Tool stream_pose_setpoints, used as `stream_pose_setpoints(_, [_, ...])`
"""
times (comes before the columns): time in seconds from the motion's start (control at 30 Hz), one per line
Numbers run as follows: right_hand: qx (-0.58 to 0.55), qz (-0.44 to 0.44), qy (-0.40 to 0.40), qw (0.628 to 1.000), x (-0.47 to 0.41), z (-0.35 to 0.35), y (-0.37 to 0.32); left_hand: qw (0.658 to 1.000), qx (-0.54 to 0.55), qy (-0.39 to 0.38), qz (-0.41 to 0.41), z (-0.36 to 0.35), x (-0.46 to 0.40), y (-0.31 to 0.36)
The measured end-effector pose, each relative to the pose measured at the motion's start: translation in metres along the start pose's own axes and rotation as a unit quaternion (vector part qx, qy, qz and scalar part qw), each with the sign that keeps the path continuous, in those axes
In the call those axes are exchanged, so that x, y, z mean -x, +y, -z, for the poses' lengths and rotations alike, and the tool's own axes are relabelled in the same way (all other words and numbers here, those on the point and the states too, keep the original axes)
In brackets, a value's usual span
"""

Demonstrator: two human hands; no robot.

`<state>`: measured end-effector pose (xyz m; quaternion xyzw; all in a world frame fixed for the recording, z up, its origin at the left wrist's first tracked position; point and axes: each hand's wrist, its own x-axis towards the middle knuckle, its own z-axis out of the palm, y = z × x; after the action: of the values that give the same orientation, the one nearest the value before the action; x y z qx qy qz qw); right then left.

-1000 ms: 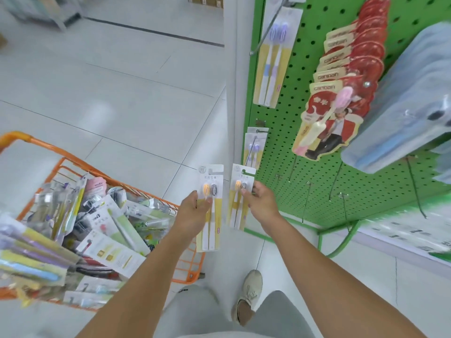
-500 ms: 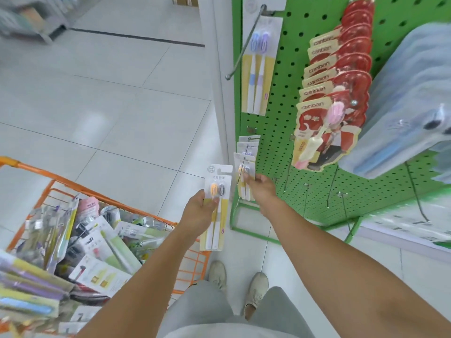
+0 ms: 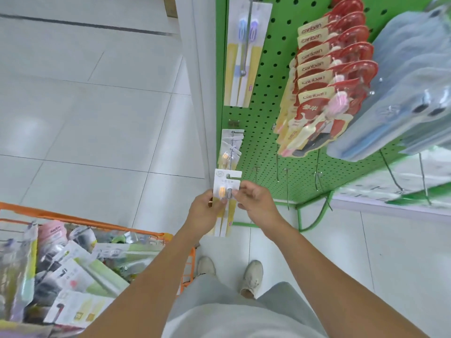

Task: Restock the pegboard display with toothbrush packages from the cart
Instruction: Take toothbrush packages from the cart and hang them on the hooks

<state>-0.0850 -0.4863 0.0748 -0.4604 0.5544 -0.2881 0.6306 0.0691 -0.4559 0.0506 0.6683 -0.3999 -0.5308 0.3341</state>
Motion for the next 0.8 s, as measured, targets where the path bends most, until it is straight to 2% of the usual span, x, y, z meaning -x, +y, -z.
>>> stream_pose_setpoints(0.13, [0.011, -0.023, 0.054, 0.998, -0.007, -0.005, 0.005, 1.0, -0.005, 0.023, 0.012, -0.006, -0.005, -0.006])
stream_pose_setpoints(0.27, [0.003, -0.053, 0.104, 0.993, -0.013, -0.005, 0.015, 0.999, -0.037, 0.009, 0.015, -0.012, -0.011, -0.009])
stream_pose_setpoints(0.57, [0.098, -0.011, 0.133, 0.986, -0.021, -0.01, 0.027, 0.996, -0.082, -0.01, 0.029, -0.006, -0.021, -0.013])
stream_pose_setpoints(0.67, [0.1, -0.02, 0.144, 0.984, -0.026, -0.013, 0.029, 0.993, -0.113, 0.01, 0.04, -0.002, -0.024, -0.01])
stream_pose_setpoints(0.8, [0.104, -0.034, 0.177, 0.978, -0.046, -0.014, 0.021, 0.997, -0.061, 0.034, 0.013, -0.001, -0.031, 0.002])
